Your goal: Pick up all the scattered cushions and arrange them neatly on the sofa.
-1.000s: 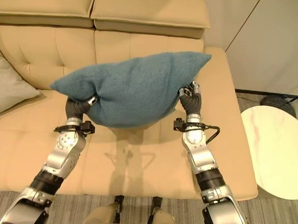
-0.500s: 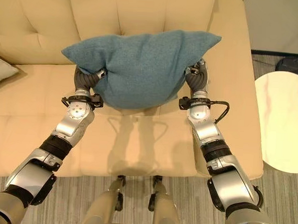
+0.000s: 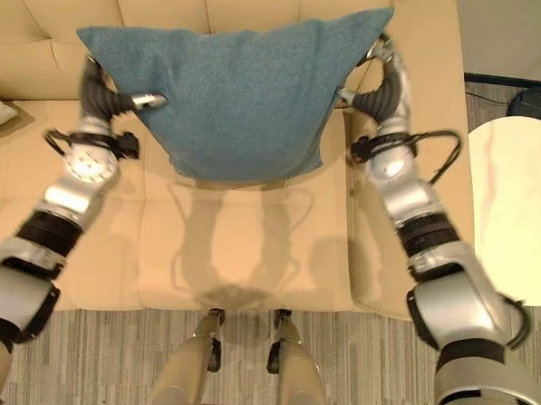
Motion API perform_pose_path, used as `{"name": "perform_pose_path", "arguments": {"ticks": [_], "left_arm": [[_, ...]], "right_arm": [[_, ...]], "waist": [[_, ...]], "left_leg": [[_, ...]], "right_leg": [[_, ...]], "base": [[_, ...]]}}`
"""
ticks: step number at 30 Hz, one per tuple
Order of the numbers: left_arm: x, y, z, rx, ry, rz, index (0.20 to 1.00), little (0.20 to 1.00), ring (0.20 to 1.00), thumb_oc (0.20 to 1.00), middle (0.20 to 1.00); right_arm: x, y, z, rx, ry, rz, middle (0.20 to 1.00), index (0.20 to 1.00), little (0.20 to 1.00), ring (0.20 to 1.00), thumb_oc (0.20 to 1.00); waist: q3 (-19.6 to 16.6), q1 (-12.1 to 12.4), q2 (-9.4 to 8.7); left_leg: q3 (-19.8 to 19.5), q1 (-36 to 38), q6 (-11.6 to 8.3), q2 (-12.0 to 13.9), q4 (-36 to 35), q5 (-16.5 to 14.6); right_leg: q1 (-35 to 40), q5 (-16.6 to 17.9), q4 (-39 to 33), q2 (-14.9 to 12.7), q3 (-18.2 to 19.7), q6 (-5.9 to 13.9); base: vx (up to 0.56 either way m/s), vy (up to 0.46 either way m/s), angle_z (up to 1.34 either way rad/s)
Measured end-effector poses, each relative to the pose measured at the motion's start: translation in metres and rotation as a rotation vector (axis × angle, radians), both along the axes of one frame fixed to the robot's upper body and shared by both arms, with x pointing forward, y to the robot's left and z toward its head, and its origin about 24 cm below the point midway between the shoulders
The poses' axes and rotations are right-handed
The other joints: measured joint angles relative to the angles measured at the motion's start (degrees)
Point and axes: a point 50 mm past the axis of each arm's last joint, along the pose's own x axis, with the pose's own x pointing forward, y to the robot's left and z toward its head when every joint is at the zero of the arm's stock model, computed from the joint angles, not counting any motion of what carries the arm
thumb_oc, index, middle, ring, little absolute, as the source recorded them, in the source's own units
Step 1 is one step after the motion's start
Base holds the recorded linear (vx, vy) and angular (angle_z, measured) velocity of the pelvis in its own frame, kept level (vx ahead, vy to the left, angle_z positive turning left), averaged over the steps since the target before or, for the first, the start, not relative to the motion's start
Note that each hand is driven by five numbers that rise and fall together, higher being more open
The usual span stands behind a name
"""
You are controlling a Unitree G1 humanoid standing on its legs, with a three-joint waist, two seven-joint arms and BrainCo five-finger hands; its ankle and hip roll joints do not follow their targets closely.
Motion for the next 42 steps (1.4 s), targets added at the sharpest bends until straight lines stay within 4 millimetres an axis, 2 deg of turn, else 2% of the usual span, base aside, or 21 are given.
{"name": "perform_pose_path", "arguments": {"ticks": [2,3,5,6,7,8,10,11,12,14,16,18,21,26,33,36,37,38,39,40,42], "left_arm": [[-0.005,0.033,0.018,0.121,-0.009,0.124,1.000,1.000,1.000,1.000,1.000],[-0.009,0.060,0.014,0.140,0.039,0.223,1.000,1.000,1.000,1.000,1.000],[-0.012,0.074,0.010,0.146,0.078,0.283,1.000,1.000,1.000,1.000,1.000],[-0.019,0.071,0.010,0.135,0.045,0.250,1.000,1.000,1.000,1.000,1.000],[-0.027,0.060,-0.002,0.126,0.032,0.183,1.000,1.000,1.000,1.000,1.000],[-0.037,0.042,-0.016,0.079,0.002,0.095,1.000,1.000,1.000,1.000,1.000],[-0.073,0.026,-0.032,0.006,-0.065,-0.017,1.000,1.000,1.000,1.000,1.000],[-0.123,0.025,-0.066,-0.028,-0.048,-0.029,1.000,1.000,1.000,1.000,1.000],[-0.141,0.035,-0.097,-0.024,0.071,0.020,1.000,1.000,1.000,1.000,1.000],[-0.173,0.049,-0.179,-0.096,0.408,0.128,1.000,1.000,1.000,1.000,1.000],[-0.194,0.057,-0.206,-0.098,0.534,0.159,1.000,1.000,1.000,1.000,1.000],[-0.249,0.073,-0.282,-0.151,0.935,0.272,1.000,1.000,1.000,1.000,1.000],[-0.313,0.052,-0.368,-0.338,1.456,0.359,1.000,1.000,1.000,1.000,1.000],[-0.339,0.043,-0.385,-0.355,1.651,0.382,1.000,1.000,1.000,1.000,1.000],[-0.337,0.041,-0.386,-0.245,1.700,0.316,1.000,1.000,1.000,1.000,1.000],[-0.313,0.037,-0.384,-0.206,1.662,0.268,1.000,1.000,1.000,1.000,1.000],[-0.289,0.041,-0.378,-0.169,1.614,0.251,1.000,1.000,1.000,1.000,1.000],[-0.268,0.042,-0.373,-0.152,1.562,0.233,1.000,1.000,1.000,1.000,1.000],[-0.267,0.036,-0.374,-0.161,1.566,0.219,1.000,1.000,1.000,1.000,1.000],[-0.267,0.031,-0.376,-0.173,1.571,0.200,1.000,1.000,1.000,1.000,1.000],[-0.256,0.016,-0.377,-0.191,1.554,0.151,1.000,1.000,1.000,1.000,1.000]], "right_arm": [[0.001,-0.013,0.022,-0.024,-0.042,-0.052,1.000,1.000,1.000,1.000,1.000],[-0.003,-0.033,0.027,-0.047,-0.041,-0.116,1.000,1.000,1.000,1.000,1.000],[-0.008,-0.070,0.030,-0.061,-0.011,-0.251,1.000,1.000,1.000,1.000,1.000],[-0.016,-0.082,0.023,-0.007,-0.023,-0.264,1.000,1.000,1.000,1.000,1.000],[-0.024,-0.085,-0.004,0.036,0.012,-0.247,1.000,1.000,1.000,1.000,1.000],[-0.034,-0.082,-0.035,0.051,0.058,-0.209,1.000,1.000,1.000,1.000,1.000],[-0.065,-0.061,-0.054,0.099,0.014,-0.074,1.000,1.000,1.000,1.000,1.000],[-0.109,-0.057,-0.087,0.107,0.030,-0.033,1.000,1.000,1.000,1.000,1.000],[-0.124,-0.062,-0.115,0.109,0.126,-0.062,1.000,1.000,1.000,1.000,1.000],[-0.149,-0.074,-0.176,0.128,0.363,-0.139,1.000,1.000,1.000,1.000,1.000],[-0.165,-0.084,-0.199,0.111,0.458,-0.183,1.000,1.000,1.000,1.000,1.000],[-0.195,-0.097,-0.259,0.118,0.747,-0.260,1.000,1.000,1.000,1.000,1.000],[-0.219,-0.097,-0.329,0.049,1.178,-0.254,1.000,1.000,1.000,1.000,1.000],[-0.259,-0.099,-0.365,0.106,1.415,-0.342,1.000,1.000,1.000,1.000,1.000],[-0.302,-0.105,-0.382,0.120,1.580,-0.433,1.000,1.000,1.000,1.000,1.000],[-0.299,-0.096,-0.387,0.151,1.591,-0.430,1.000,1.000,1.000,1.000,1.000],[-0.293,-0.090,-0.388,0.144,1.589,-0.407,1.000,1.000,1.000,1.000,1.000],[-0.285,-0.086,-0.388,0.152,1.581,-0.398,1.000,1.000,1.000,1.000,1.000],[-0.262,-0.081,-0.383,0.127,1.528,-0.360,1.000,1.000,1.000,1.000,1.000],[-0.258,-0.079,-0.382,0.122,1.522,-0.352,1.000,1.000,1.000,1.000,1.000],[-0.258,-0.078,-0.383,0.123,1.524,-0.352,1.000,1.000,1.000,1.000,1.000]], "waist": [[0.0,0.1,-0.06],[-0.1,0.3,-0.14],[-0.3,1.0,-0.43],[-0.3,0.8,-0.51],[-0.5,0.8,-0.83],[-0.6,0.9,-1.03],[-0.7,0.1,-1.04],[-0.7,0.0,-1.12],[-1.1,0.0,-1.10],[-7.3,0.4,0.97],[-9.3,0.2,1.80],[-10.0,-0.2,2.66],[-10.4,-0.6,3.37],[-10.5,-0.3,2.72],[-10.0,-0.4,2.47],[-7.7,-0.1,2.79],[-6.3,-1.0,0.78],[-3.8,0.0,-2.08],[-2.9,-0.4,-3.57],[-2.8,-1.6,-3.61],[-3.0,-2.8,-2.42]], "left_leg": [[0.0,0.1,-0.04,0.5,0.3,0.0],[-0.3,0.8,-0.06,1.0,0.5,0.0],[-0.6,0.9,-0.14,1.4,0.5,0.1],[-0.7,1.2,-0.16,1.3,0.4,0.1],[-0.7,2.8,-0.17,1.3,0.2,0.1],[-0.7,3.9,-0.22,1.2,0.1,0.1],[-0.6,4.4,-0.46,1.3,0.0,-0.1],[-0.1,7.4,-1.06,1.1,0.0,-0.6],[0.1,10.1,-1.42,0.9,0.0,-0.9],[0.3,10.9,-1.79,1.3,-0.3,-3.1],[0.4,11.2,-1.50,1.3,0.0,-2.9],[1.6,15.8,-0.44,1.1,0.0,-3.2],[2.2,17.2,-0.87,1.6,-0.3,-3.6],[3.1,19.6,-0.40,2.1,-0.4,-4.2],[2.8,21.4,-0.21,2.7,-0.1,-4.0],[0.2,19.2,-2.70,4.4,1.9,-2.1],[-1.8,14.1,-6.08,3.0,5.7,1.0],[-0.9,12.6,-7.11,2.0,7.8,3.0],[0.1,12.5,-4.77,2.1,21.9,-6.1],[0.1,14.2,-4.75,2.1,25.6,-9.9],[2.0,22.0,-4.51,2.4,22.1,-14.1]], "right_leg": [[0.4,0.0,0.0,0.5,-0.1,-0.03],[1.5,0.0,0.0,1.0,-0.1,-0.02],[1.8,0.0,0.0,1.4,-0.1,-0.02],[2.3,0.0,0.0,1.4,-0.1,0.00],[3.6,-0.2,0.0,1.3,-0.1,0.21],[4.7,-0.4,0.0,1.3,-0.1,0.31],[5.2,-0.7,0.0,1.3,0.1,0.61],[8.1,-1.4,0.0,1.0,0.3,0.06],[10.8,-2.2,0.0,0.7,0.3,0.06],[11.5,-3.4,0.2,1.1,0.5,-0.49],[11.7,-3.5,0.2,1.1,0.4,-0.44],[16.1,-4.0,0.0,0.8,0.7,-0.22],[17.2,-3.9,-0.3,1.3,1.5,-0.53],[19.4,-4.2,-0.3,1.6,1.6,-1.14],[21.8,-4.3,0.0,2.4,1.5,-1.45],[21.1,-5.0,1.0,5.1,0.1,-2.76],[17.6,-6.4,3.7,3.9,0.5,-6.24],[16.5,-5.3,4.1,1.8,-0.5,-8.81],[17.5,-3.2,2.7,1.0,-1.5,-9.77],[18.9,-3.1,0.9,0.8,-2.0,-9.51],[19.0,-2.0,0.1,0.6,-3.6,-8.26]], "base": [[0.00,-0.050,0.07],[0.01,-0.032,0.14],[0.03,-0.018,0.11],[0.03,-0.010,0.05],[0.07,-0.022,0.02],[0.10,-0.031,-0.02],[0.14,-0.040,-0.02],[0.11,-0.022,-0.03],[0.07,-0.016,-0.01],[0.02,-0.039,0.01],[-0.05,-0.037,-0.02],[-0.06,-0.008,-0.14],[-0.07,-0.024,-0.12],[-0.01,-0.041,-0.04],[-0.08,-0.103,0.03],[-0.31,-0.132,0.44],[-0.31,-0.043,0.85],[-0.26,0.006,0.73],[-0.22,0.044,0.40],[-0.13,0.142,0.46],[-0.11,0.205,0.59]]}}
